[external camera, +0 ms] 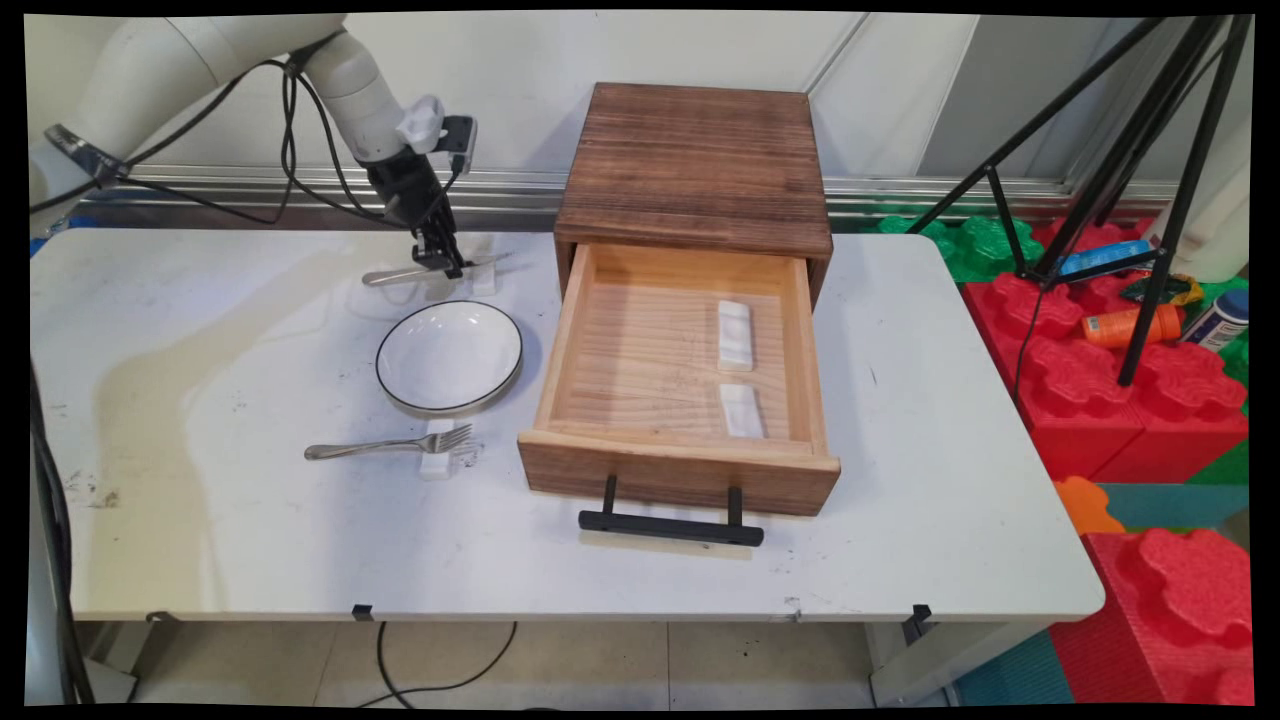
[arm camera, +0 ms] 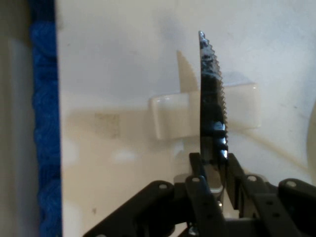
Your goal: Place the picked object into the drawer
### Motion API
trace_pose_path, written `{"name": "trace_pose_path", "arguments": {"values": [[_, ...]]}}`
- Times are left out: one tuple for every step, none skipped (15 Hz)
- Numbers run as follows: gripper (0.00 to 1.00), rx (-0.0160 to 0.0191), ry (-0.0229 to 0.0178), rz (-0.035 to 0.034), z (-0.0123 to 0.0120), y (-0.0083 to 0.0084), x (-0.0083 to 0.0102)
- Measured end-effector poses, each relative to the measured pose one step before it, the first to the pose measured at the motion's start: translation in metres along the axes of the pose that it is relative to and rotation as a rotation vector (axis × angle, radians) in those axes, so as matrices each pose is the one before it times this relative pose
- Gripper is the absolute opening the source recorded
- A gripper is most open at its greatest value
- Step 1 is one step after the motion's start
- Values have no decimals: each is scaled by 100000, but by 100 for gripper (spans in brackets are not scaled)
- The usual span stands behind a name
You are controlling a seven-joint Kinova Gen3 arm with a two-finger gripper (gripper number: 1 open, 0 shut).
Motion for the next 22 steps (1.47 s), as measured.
{"name": "trace_pose_path", "arguments": {"values": [[0, 1509, 299, -1505, -504, 131, -20], [0, 1902, 293, -1852, -675, 159, -5], [0, 1913, 241, -1942, -759, 213, -46], [0, 1712, 191, -1666, -795, 239, -48], [0, 1060, 135, -1093, -570, 176, -48], [0, 1583, 194, -1513, -958, 316, -105], [0, 1914, 374, -1976, -1359, 438, -140], [0, 1311, 315, -1259, -1047, 339, -69], [0, 1240, 410, -1050, -1091, 339, -51], [0, 1233, 710, -965, -1288, 423, 26], [0, 1123, 953, -846, -1311, 467, 61], [0, 800, 1093, -337, -1094, 443, 202], [0, 414, 733, -161, -704, 317, 171], [0, 440, 1088, -48, -991, 511, 349], [0, 271, 701, 334, -665, 354, 234], [0, 304, 988, 1208, -940, 580, 491], [0, 137, 697, 920, -596, 386, 335], [0, 108, 1116, 1660, -849, 600, 638], [0, -89, 1301, 1735, -920, 716, 797], [0, -293, 1345, 1676, -787, 687, 945], [0, -424, 1059, 1409, -614, 632, 815], [0, -649, 1281, 1474, -625, 750, 992]]}}
